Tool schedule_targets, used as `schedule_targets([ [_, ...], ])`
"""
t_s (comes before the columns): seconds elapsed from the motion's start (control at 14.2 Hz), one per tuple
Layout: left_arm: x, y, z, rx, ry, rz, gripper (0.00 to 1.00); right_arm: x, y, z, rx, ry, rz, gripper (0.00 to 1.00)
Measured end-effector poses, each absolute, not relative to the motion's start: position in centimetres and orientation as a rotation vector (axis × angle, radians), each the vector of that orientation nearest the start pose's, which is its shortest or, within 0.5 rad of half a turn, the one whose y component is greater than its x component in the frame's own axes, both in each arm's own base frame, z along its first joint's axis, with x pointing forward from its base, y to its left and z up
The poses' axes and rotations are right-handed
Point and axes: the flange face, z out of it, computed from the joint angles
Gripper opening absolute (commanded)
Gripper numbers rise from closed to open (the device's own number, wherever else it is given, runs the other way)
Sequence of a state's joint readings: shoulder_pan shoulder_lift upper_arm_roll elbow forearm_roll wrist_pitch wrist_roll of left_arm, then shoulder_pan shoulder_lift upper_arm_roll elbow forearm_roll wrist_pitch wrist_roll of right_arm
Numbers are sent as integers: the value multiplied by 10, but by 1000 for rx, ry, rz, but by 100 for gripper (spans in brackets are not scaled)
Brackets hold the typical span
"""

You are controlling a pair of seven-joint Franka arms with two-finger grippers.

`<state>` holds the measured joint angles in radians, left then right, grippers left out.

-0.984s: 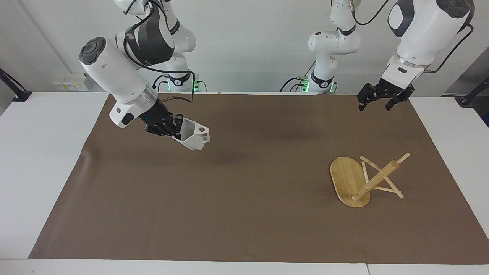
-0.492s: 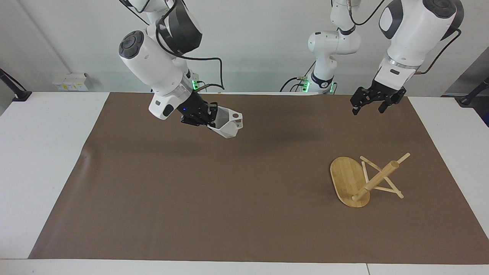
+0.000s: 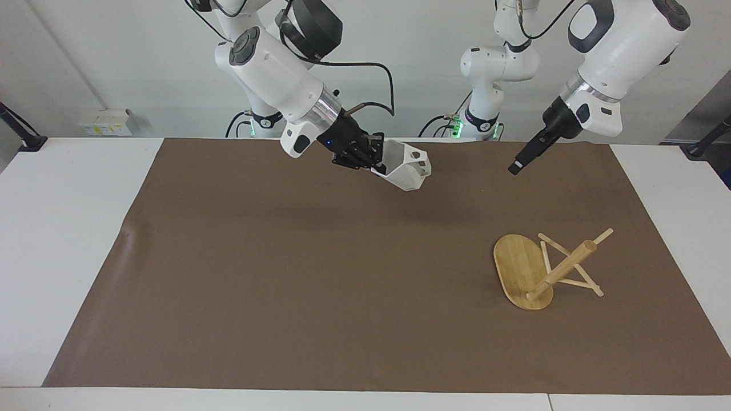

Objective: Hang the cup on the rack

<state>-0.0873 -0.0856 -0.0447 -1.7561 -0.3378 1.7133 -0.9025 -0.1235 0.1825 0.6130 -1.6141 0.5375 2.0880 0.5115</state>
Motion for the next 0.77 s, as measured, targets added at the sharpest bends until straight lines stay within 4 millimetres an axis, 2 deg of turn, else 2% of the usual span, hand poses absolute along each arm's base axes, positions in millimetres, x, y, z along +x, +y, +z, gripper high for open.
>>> schedule_targets([
  [0.21,533,-103,598,-2987,-1775,387,100,558,324,576,-2394,358,-5,0],
  [0.42,543,-101,588,-2756,-2082,602,100,551,342,574,-2360,381,-28,0],
  [0.63,563,-109,568,-2548,-2151,843,100,546,359,573,-2316,409,-40,0],
  [0.77,578,-114,561,-2449,-2207,944,100,543,369,573,-2296,416,-38,0],
])
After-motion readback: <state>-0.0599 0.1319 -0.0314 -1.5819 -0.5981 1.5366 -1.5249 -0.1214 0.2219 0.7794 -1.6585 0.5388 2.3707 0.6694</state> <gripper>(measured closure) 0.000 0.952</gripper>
